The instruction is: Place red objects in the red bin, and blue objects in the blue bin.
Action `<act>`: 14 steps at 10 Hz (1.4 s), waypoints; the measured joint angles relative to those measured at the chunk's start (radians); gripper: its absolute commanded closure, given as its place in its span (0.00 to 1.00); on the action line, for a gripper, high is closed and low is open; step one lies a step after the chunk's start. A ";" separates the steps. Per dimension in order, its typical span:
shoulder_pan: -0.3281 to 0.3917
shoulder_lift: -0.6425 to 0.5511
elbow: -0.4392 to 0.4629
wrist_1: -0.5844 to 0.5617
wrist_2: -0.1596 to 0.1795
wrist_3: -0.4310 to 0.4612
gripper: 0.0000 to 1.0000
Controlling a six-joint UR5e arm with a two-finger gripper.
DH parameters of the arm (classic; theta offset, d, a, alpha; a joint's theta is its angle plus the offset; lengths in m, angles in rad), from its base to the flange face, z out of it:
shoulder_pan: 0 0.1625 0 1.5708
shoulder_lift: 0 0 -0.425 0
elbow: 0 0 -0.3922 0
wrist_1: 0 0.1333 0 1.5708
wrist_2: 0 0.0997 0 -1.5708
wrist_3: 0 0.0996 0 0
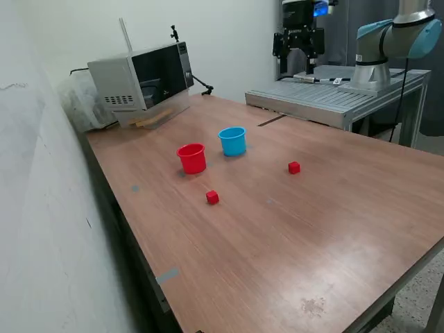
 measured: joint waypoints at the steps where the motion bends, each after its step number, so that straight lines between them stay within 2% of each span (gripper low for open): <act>1: 0.018 0.041 0.001 -0.036 0.000 0.040 0.00; 4: 0.036 0.184 0.000 -0.163 -0.005 0.141 0.00; 7: 0.033 0.307 -0.017 -0.253 -0.008 0.184 0.00; 14: 0.026 0.397 -0.022 -0.333 0.000 0.197 0.00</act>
